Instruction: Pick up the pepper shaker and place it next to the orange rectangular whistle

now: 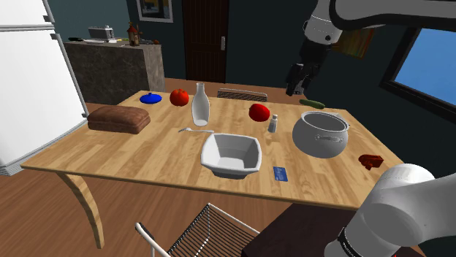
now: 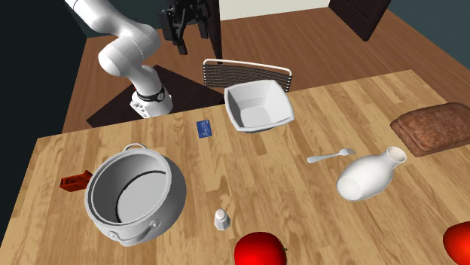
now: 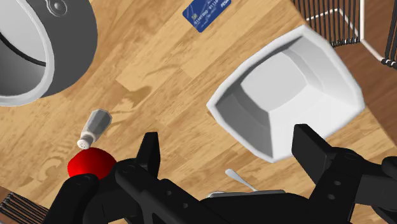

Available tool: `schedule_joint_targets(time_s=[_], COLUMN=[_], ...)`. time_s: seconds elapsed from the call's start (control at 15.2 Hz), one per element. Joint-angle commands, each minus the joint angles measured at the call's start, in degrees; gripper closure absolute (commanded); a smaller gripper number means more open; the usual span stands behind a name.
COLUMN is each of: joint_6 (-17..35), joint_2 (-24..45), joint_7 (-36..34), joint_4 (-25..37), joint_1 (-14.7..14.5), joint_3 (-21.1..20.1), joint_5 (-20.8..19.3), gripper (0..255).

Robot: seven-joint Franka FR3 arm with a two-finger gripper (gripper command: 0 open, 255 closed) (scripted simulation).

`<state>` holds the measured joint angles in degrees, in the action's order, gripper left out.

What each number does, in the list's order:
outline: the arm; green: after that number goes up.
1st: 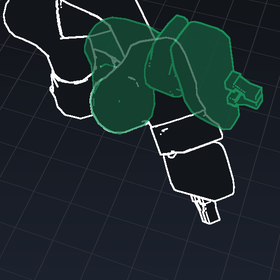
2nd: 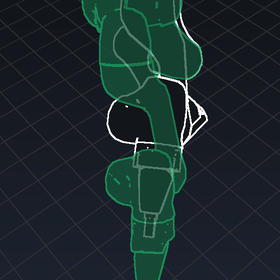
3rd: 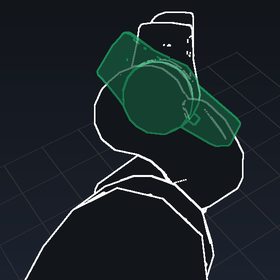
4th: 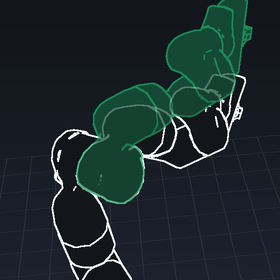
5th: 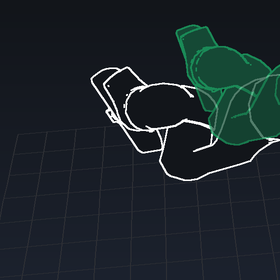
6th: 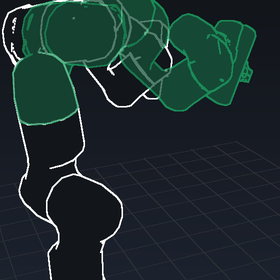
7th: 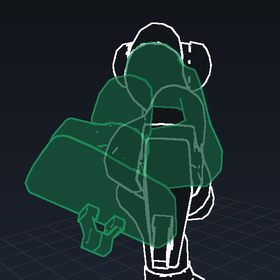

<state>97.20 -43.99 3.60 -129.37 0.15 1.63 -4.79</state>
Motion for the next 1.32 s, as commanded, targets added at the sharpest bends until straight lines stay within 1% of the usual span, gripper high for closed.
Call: schedule_joint_targets(time_s=[0.0,0.4,0.73,0.99,1.25], joint_6=[0.0,8.6,15.5,20.6,25.1], joint_2=[0.0,6.0,13.2,20.1,28.0], joint_7=[0.0,8.3,15.3,21.3,27.9], joint_4=[0.0,-2.4,-2.0,-0.2,3.0], joint_1=[0.0,0.3,0.2,-0.3,-1.0], joint_3=[0.0,6.5,11.9,16.1,20.1], joint_5=[0.0,-2.4,-3.2,-2.5,-0.3], gripper=[0,0,0,0,0])
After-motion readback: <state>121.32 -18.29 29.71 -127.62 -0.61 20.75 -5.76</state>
